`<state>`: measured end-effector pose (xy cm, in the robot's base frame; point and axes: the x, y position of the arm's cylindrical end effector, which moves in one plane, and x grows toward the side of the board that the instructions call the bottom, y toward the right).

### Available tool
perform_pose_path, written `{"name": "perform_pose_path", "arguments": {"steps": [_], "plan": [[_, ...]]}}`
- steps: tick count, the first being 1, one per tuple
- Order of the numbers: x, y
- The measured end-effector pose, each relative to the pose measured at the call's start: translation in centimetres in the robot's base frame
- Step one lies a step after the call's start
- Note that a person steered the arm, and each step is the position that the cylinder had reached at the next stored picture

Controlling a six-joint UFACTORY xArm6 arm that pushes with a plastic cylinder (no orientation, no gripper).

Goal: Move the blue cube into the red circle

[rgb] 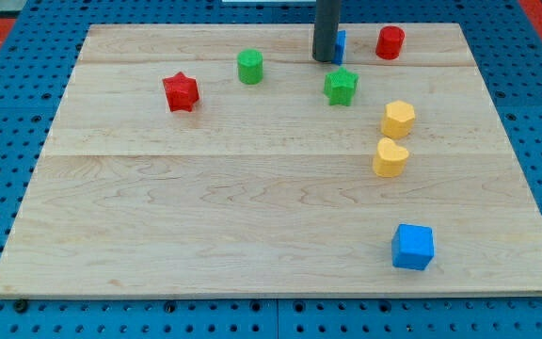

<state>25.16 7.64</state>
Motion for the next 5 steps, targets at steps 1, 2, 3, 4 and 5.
{"name": "perform_pose_path", "arguments": {"steps": [1, 2, 3, 4, 5], "plan": [[-1.1, 0.6], [0.9, -1.2], [5.9, -6.9], [14.7, -7.9], [25.9, -7.0]]}}
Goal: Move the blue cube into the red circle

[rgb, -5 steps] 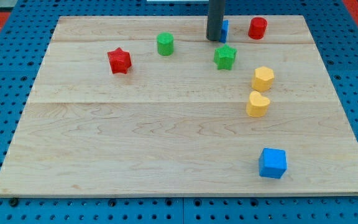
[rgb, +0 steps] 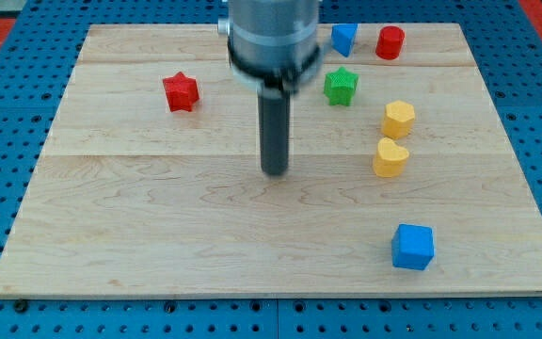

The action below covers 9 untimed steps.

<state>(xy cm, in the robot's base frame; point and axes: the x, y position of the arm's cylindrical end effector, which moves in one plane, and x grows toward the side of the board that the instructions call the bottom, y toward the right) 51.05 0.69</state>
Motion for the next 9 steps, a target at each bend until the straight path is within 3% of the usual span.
{"name": "perform_pose_path", "arguments": {"steps": [1, 3, 5, 7, 9], "plan": [[10.7, 3.8], [10.8, 5.7], [8.2, 15.3], [9.7, 15.8], [4.5, 19.2]]}}
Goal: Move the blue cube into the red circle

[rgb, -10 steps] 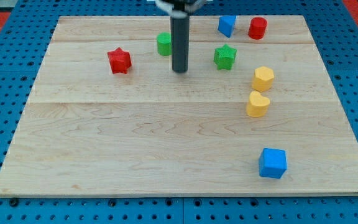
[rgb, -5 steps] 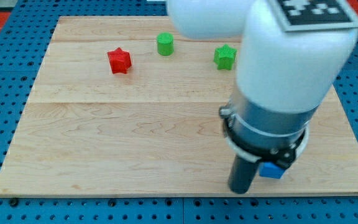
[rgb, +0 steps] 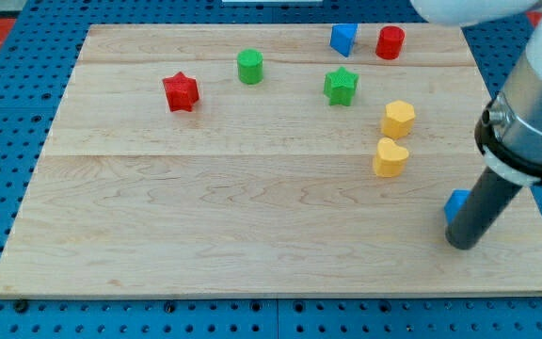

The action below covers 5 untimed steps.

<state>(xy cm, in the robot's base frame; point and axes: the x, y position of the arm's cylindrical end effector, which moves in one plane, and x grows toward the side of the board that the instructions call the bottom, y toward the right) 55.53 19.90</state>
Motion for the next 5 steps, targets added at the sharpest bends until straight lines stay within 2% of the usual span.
{"name": "perform_pose_path", "arguments": {"steps": [1, 2, 3, 4, 5], "plan": [[-3.4, 0.3], [-4.1, 0.4], [-0.7, 1.3], [-2.4, 3.9], [-7.1, 2.9]]}}
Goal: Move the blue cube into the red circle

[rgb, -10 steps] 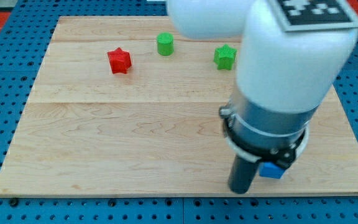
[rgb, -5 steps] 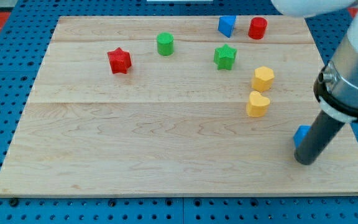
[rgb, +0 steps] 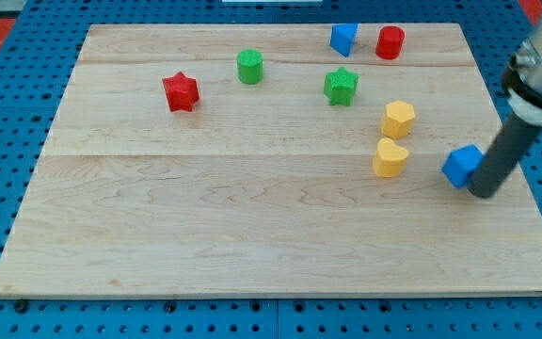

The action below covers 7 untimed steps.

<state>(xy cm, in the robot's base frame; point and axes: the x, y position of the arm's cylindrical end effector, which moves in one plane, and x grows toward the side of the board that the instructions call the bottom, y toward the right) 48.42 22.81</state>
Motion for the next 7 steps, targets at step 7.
{"name": "perform_pose_path", "arguments": {"steps": [7], "plan": [[-16.3, -5.4]]}}
